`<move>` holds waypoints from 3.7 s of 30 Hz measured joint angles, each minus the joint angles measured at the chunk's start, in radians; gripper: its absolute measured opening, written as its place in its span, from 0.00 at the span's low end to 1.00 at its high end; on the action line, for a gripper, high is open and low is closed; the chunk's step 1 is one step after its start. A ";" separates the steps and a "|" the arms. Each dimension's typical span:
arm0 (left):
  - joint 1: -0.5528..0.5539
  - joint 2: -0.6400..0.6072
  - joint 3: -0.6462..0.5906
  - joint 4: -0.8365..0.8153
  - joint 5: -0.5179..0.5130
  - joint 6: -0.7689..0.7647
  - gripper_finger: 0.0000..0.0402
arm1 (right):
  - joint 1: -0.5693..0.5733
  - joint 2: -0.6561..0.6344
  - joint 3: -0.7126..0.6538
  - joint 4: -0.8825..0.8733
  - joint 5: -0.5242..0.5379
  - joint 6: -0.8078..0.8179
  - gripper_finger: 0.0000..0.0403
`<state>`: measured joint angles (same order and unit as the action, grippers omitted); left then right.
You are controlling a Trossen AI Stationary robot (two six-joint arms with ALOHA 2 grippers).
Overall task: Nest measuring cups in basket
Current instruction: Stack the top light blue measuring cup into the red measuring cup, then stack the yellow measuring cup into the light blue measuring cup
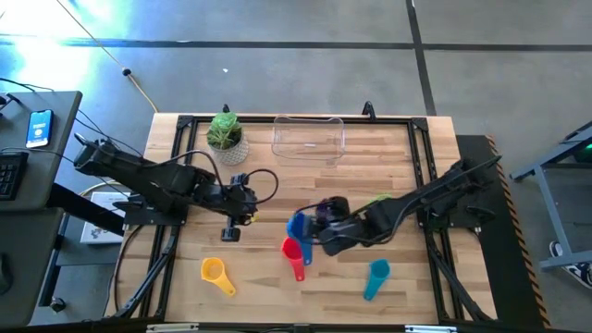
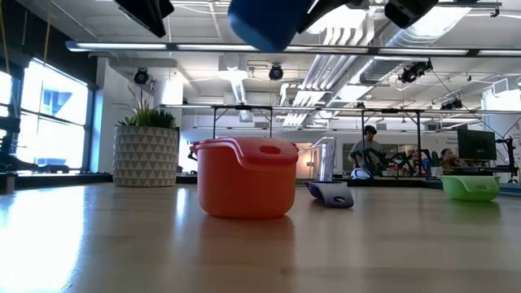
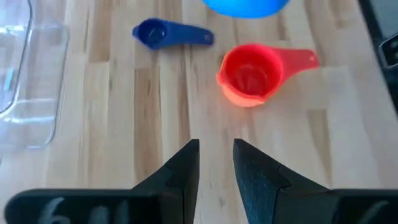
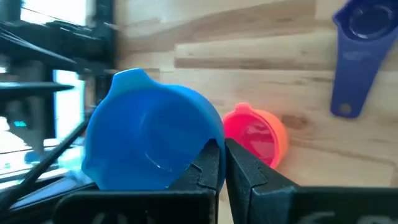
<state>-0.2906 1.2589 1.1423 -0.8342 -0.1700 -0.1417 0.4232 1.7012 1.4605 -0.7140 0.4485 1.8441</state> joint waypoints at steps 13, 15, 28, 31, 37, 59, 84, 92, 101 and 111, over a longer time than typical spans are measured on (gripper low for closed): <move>0.000 0.002 -0.001 -0.092 -0.001 0.110 0.22 | -0.005 0.236 0.171 -0.131 -0.136 0.173 0.00; 0.000 0.002 -0.001 -0.092 0.001 0.119 0.22 | -0.005 0.250 0.171 -0.131 -0.151 0.195 0.00; 0.000 0.002 -0.001 -0.094 0.002 0.146 0.22 | -0.040 0.323 0.172 -0.108 -0.221 0.190 0.00; 0.000 0.002 -0.001 -0.094 0.002 0.146 0.22 | -0.056 0.324 0.172 -0.112 -0.246 0.160 0.00; 0.000 0.002 -0.001 -0.094 0.002 0.146 0.22 | -0.076 0.324 0.172 -0.112 -0.271 0.130 0.00; 0.000 0.002 0.000 -0.095 0.003 0.146 0.22 | -0.077 0.324 0.172 -0.135 -0.279 0.114 0.15; -0.021 -0.198 0.001 -0.320 0.015 -0.156 0.22 | -0.106 0.323 0.172 0.195 -0.166 -0.342 0.15; -0.143 -0.283 0.001 -0.425 0.014 -0.260 0.22 | -0.164 0.302 0.196 0.210 -0.258 -0.500 0.15; -0.353 -0.284 0.001 -0.427 -0.035 -0.302 0.22 | -0.203 0.253 0.313 0.108 -0.247 -0.690 0.15; -0.528 -0.223 -0.085 -0.386 -0.050 -0.374 0.22 | -0.236 0.254 0.592 -0.254 -0.156 -0.876 0.15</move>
<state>-0.8184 1.0363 1.0577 -1.2201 -0.2199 -0.5160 0.1870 1.9555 2.0522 -0.9682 0.2929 0.9683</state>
